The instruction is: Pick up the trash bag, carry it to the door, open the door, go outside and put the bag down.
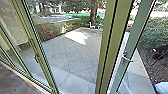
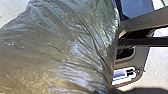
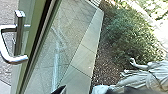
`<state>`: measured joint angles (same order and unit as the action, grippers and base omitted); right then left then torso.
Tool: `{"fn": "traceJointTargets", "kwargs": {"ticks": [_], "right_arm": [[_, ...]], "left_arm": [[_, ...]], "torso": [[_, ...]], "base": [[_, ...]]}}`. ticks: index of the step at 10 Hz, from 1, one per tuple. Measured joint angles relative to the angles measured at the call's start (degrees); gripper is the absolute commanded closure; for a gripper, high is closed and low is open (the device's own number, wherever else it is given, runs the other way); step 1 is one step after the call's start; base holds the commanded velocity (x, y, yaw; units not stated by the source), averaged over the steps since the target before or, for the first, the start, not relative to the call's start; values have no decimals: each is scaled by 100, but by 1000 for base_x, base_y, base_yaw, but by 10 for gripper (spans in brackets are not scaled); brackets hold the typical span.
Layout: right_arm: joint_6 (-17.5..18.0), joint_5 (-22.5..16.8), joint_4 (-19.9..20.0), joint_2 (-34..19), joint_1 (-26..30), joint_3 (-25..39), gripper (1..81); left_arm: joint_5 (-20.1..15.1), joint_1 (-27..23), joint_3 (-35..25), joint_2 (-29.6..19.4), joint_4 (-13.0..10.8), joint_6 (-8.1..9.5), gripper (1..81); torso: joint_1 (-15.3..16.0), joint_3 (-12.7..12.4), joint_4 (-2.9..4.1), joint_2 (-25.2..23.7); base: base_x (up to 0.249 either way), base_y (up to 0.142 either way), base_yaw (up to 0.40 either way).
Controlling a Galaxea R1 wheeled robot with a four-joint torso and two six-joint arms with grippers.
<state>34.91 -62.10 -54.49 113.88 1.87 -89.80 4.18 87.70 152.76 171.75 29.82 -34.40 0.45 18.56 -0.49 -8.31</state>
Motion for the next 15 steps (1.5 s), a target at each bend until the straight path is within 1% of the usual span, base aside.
{"fn": "traceJointTargets", "kwargs": {"ticks": [1, 3, 5, 6, 9, 10, 11, 13, 15], "right_arm": [[-52, 91, -124, 12, -33, -100, 10], [-357, 226, -377, 41, -105, -256, 10], [-446, 391, -658, 52, -145, -425, 10], [-510, 428, -798, 95, -189, -519, 10], [-534, 552, -934, 76, -443, -767, 10], [-536, 552, -967, 69, -478, -800, 10], [-536, 667, -978, 20, -588, -913, 10], [-538, 833, -1001, 32, -820, -1172, 10], [-534, 959, -898, 11, -1030, -1396, 10]], "left_arm": [[4, -2, 0, -2, 24, 0, 811], [4, -2, 0, 0, 37, 0, 811], [6, 0, 0, 0, 44, 6, 811], [0, 15, 0, 0, 59, 17, 811], [-9, 80, 2, 0, 88, 20, 811], [-13, 96, 0, 2, 89, 20, 811], [-9, 96, 0, 0, 91, 20, 811], [-16, 128, 0, 9, 100, 23, 811], [-9, 124, 0, 33, 100, 26, 811]], "torso": [[0, 0, 0, 0], [0, 0, 0, 0], [0, -24, -11, 0], [2, -78, -68, 0], [0, -394, -350, 0], [-2, -470, -431, -2], [-7, -502, -464, -5], [-9, -496, -466, -6], [-9, -496, -466, -6]], "base": [[0, 0, 0], [0, 0, 0], [0, 0, 0], [0, 0, 0], [0, 0, 0], [0, 0, 0], [0, 0, 0], [0, 0, 0], [0, 0, 0]]}}
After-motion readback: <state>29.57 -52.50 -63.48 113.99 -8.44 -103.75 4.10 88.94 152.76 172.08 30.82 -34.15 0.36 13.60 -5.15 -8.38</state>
